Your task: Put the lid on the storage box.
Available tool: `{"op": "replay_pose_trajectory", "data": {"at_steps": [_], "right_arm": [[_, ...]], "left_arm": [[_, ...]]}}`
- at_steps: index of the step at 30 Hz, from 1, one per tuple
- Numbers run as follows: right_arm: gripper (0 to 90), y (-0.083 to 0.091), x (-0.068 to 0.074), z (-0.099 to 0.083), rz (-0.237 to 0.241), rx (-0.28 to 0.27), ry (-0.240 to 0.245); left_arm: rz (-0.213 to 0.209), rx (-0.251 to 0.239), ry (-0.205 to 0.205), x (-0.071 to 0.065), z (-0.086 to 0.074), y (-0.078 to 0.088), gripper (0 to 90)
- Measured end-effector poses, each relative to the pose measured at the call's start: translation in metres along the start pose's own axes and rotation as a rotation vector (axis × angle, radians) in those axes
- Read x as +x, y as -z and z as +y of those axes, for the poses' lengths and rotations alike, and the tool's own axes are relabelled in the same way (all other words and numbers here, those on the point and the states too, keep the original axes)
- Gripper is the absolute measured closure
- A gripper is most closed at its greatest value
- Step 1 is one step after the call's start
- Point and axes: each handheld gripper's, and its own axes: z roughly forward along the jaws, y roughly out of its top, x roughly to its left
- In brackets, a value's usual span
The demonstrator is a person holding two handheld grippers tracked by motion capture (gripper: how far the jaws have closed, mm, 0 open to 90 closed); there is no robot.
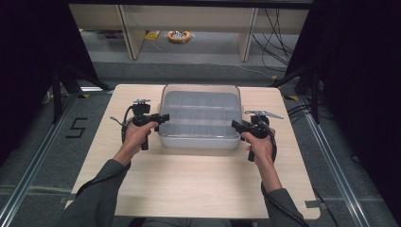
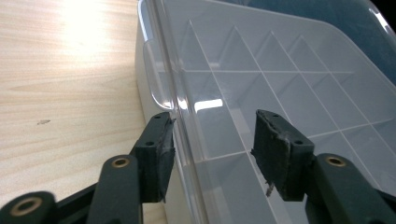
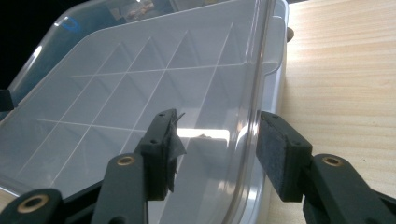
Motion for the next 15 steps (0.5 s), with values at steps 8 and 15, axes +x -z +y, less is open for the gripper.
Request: {"op": "replay_pose_trajectory", "data": {"at_steps": [8, 15], "right_arm": [[47.1, 0.0030, 0.0038, -0.0009, 0.007, 0.006, -0.041], [47.7, 0.0061, 0.0042, -0.0002, 0.002, 0.018, -0.046]], "left_arm": [[0.017, 0.004, -0.031, 0.0010, -0.0032, -0.0029, 49.4], [0.019, 0.006, -0.032, 0.0014, -0.0034, -0.0027, 49.4]]}}
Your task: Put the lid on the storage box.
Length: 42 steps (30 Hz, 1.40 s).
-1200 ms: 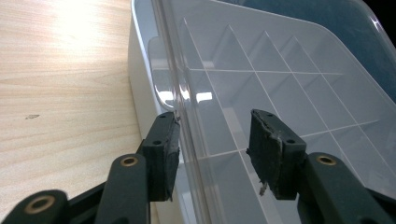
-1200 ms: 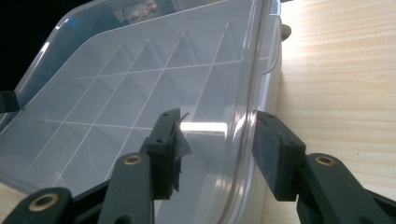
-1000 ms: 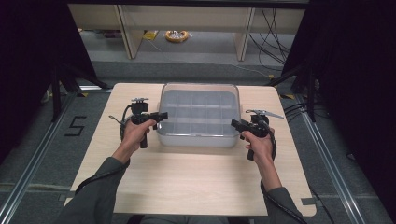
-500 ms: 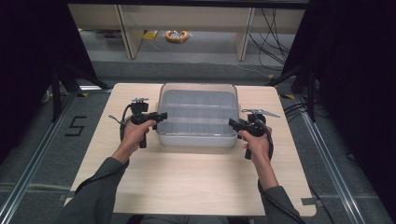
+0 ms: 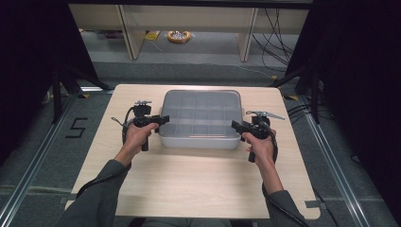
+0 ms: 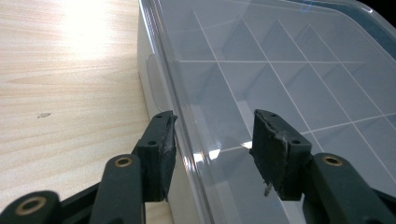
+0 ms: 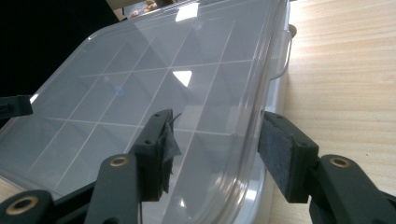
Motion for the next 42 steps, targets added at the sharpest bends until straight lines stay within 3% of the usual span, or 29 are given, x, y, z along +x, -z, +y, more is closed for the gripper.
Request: {"op": "replay_pose_trajectory", "data": {"at_steps": [2, 3, 4, 6, 10, 12, 17, 18, 19, 20, 22, 25, 26, 27, 28, 29, 30, 36, 37, 38, 40, 41, 42], "right_arm": [[49.0, 0.001, 0.001, 0.001, -0.004, 0.000, 0.000], [48.7, 0.003, -0.003, 0.003, -0.031, -0.020, 0.071], [49.4, 0.006, 0.000, 0.004, -0.011, -0.015, 0.031], [49.6, 0.007, 0.000, 0.004, 0.001, -0.008, 0.018], [54.9, 0.007, -0.004, 0.003, -0.017, -0.008, 0.051], [58.9, 0.006, -0.008, 0.002, -0.017, -0.010, 0.091], [63.7, 0.009, -0.009, 0.002, -0.024, -0.022, 0.097], [64.4, 0.011, -0.011, 0.002, -0.041, -0.024, 0.117], [64.4, 0.011, -0.011, 0.002, -0.041, -0.024, 0.117], [64.9, 0.012, -0.008, 0.002, -0.030, -0.024, 0.088], [65.7, 0.014, -0.010, 0.002, -0.039, -0.019, 0.117], [66.2, 0.015, -0.005, -0.001, -0.034, -0.017, 0.097], [66.2, 0.015, -0.005, -0.001, -0.034, -0.017, 0.097], [66.2, 0.015, -0.008, 0.000, -0.039, -0.029, 0.133], [65.7, 0.016, -0.005, -0.001, -0.042, -0.020, 0.095], [65.7, 0.016, -0.005, -0.001, -0.042, -0.020, 0.095], [64.7, 0.017, -0.008, -0.001, -0.041, -0.034, 0.141], [59.4, 0.022, -0.007, -0.005, -0.026, -0.053, 0.138], [56.6, 0.025, -0.006, -0.008, -0.022, -0.037, 0.136], [54.9, 0.024, -0.006, -0.010, -0.018, -0.059, 0.143], [52.5, 0.026, -0.005, -0.011, -0.024, -0.040, 0.131], [50.4, 0.026, -0.002, -0.013, -0.019, -0.034, 0.093], [48.3, 0.027, -0.005, -0.012, 0.000, -0.050, 0.124]], "left_arm": [[-0.004, 0.008, -0.002, 0.000, 0.000, 0.000, 49.7], [-0.006, 0.004, 0.004, 0.001, -0.001, -0.001, 49.3], [-0.004, -0.006, 0.011, 0.000, -0.001, -0.001, 49.2], [-0.004, -0.006, 0.013, -0.001, -0.001, -0.001, 49.2], [0.001, 0.011, 0.007, -0.001, 0.000, 0.000, 48.5], [0.000, 0.009, 0.015, -0.001, 0.000, 0.000, 48.5], [-0.018, -0.018, 0.042, -0.002, 0.002, 0.005, 47.9], [-0.016, -0.024, 0.040, -0.003, 0.002, 0.007, 47.7], [-0.020, -0.017, 0.034, -0.003, 0.003, 0.009, 47.7], [-0.022, -0.022, 0.034, -0.004, 0.003, 0.011, 47.3], [-0.022, -0.022, 0.031, -0.006, 0.002, 0.015, 46.9], [-0.031, -0.025, 0.030, -0.007, 0.001, 0.021, 46.6], [-0.031, -0.025, 0.030, -0.007, 0.001, 0.021, 46.6], [-0.032, -0.027, 0.029, -0.007, -0.001, 0.024, 46.6], [-0.038, -0.031, 0.019, -0.008, -0.003, 0.028, 46.6], [-0.038, -0.031, 0.019, -0.008, -0.003, 0.028, 46.6], [-0.049, -0.030, 0.006, -0.009, -0.005, 0.032, 46.5], [-0.078, -0.033, -0.036, -0.015, -0.016, 0.046, 45.3], [-0.084, -0.040, -0.039, -0.016, -0.019, 0.048, 44.4], [-0.084, -0.039, -0.047, -0.017, -0.020, 0.050, 43.9], [-0.099, -0.042, -0.066, -0.020, -0.024, 0.053, 43.4], [-0.113, -0.043, -0.073, -0.021, -0.027, 0.055, 42.8], [-0.126, -0.039, -0.076, -0.022, -0.030, 0.057, 41.5]]}}
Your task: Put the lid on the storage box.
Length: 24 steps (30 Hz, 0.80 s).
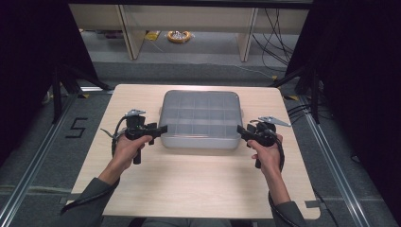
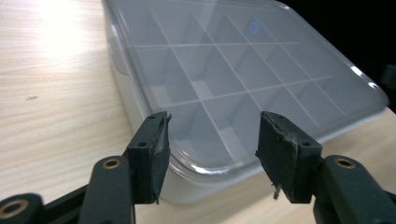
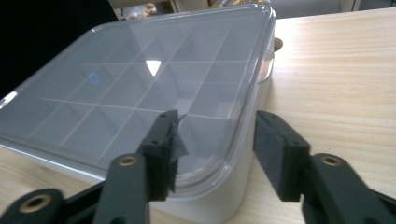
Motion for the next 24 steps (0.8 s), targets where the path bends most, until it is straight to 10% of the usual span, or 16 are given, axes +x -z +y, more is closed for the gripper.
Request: {"op": "replay_pose_trajectory", "data": {"at_steps": [24], "right_arm": [[30.7, 0.026, 0.001, -0.011, 0.001, 0.008, -0.083]], "left_arm": [[-0.033, 0.000, -0.058, -0.025, -0.029, 0.026, 30.7]]}}
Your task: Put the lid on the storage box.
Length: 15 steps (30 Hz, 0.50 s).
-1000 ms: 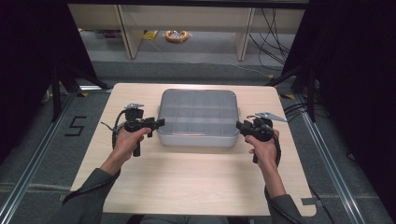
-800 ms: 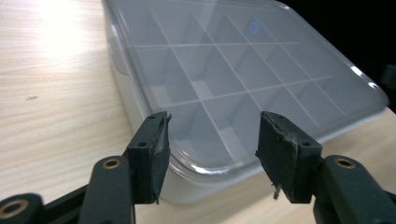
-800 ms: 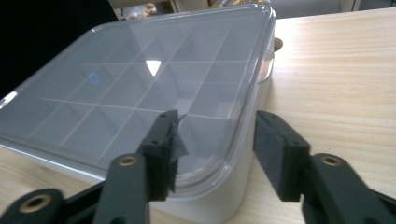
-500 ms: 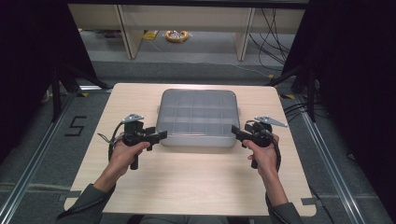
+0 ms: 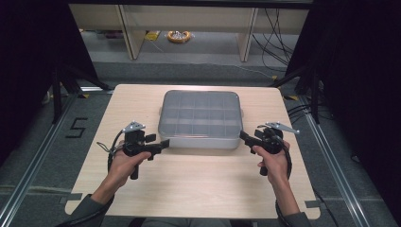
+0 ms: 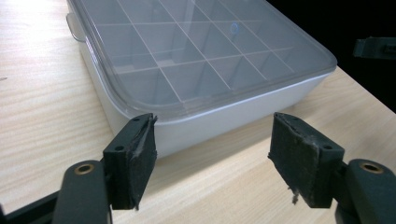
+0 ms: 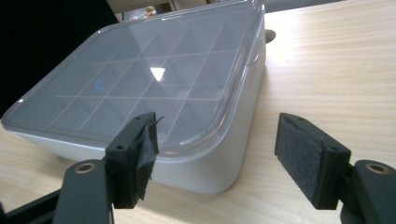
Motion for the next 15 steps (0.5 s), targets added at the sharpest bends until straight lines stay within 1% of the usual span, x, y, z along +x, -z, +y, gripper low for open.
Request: {"op": "replay_pose_trajectory", "data": {"at_steps": [1, 2, 3, 5, 6, 7, 8, 9, 10, 11, 12, 13, 14, 15], "right_arm": [[30.6, 0.000, -0.003, 0.000, 0.006, -0.010, 0.046], [30.4, 0.000, -0.003, -0.001, 0.003, -0.010, 0.049], [30.2, 0.001, -0.002, -0.001, 0.003, -0.006, 0.046], [30.0, 0.001, -0.001, -0.003, -0.002, -0.010, 0.041], [29.7, 0.004, 0.002, -0.003, 0.002, 0.013, 0.003], [29.7, 0.004, 0.002, -0.003, 0.002, 0.013, 0.003], [29.7, 0.004, 0.001, -0.004, -0.008, 0.015, 0.022], [29.6, 0.004, -0.001, -0.004, 0.005, 0.004, 0.039], [29.5, 0.005, -0.002, -0.004, -0.003, 0.016, 0.060], [29.3, 0.003, -0.003, -0.006, -0.001, -0.002, 0.058], [29.3, 0.003, -0.003, -0.007, 0.000, -0.001, 0.057], [29.2, 0.004, -0.002, -0.007, -0.002, 0.003, 0.056], [29.2, 0.006, -0.001, -0.007, 0.006, 0.020, 0.048], [29.2, 0.006, -0.001, -0.007, 0.006, 0.020, 0.048]], "left_arm": [[0.000, 0.000, 0.000, 0.000, 0.000, 0.000, 30.3], [-0.002, 0.007, 0.000, -0.002, -0.003, 0.000, 30.2], [-0.008, 0.010, -0.006, -0.002, -0.005, 0.001, 30.1], [-0.014, 0.007, -0.006, -0.003, -0.006, 0.000, 30.0], [-0.019, 0.011, -0.012, -0.004, -0.008, 0.000, 29.7], [-0.019, 0.011, -0.012, -0.004, -0.008, 0.000, 29.7], [-0.022, 0.015, -0.010, -0.005, -0.009, 0.000, 29.7], [-0.023, 0.012, -0.010, -0.005, -0.010, 0.000, 29.5], [-0.024, 0.017, -0.011, -0.005, -0.011, 0.000, 29.4], [-0.022, 0.016, -0.009, -0.006, -0.012, 0.000, 29.3], [-0.023, 0.018, -0.013, -0.006, -0.013, 0.000, 29.3], [-0.022, 0.016, -0.008, -0.007, -0.014, 0.000, 29.2], [-0.022, 0.016, -0.008, -0.007, -0.014, 0.000, 29.2], [-0.023, 0.015, -0.008, -0.007, -0.014, -0.001, 29.2]]}}
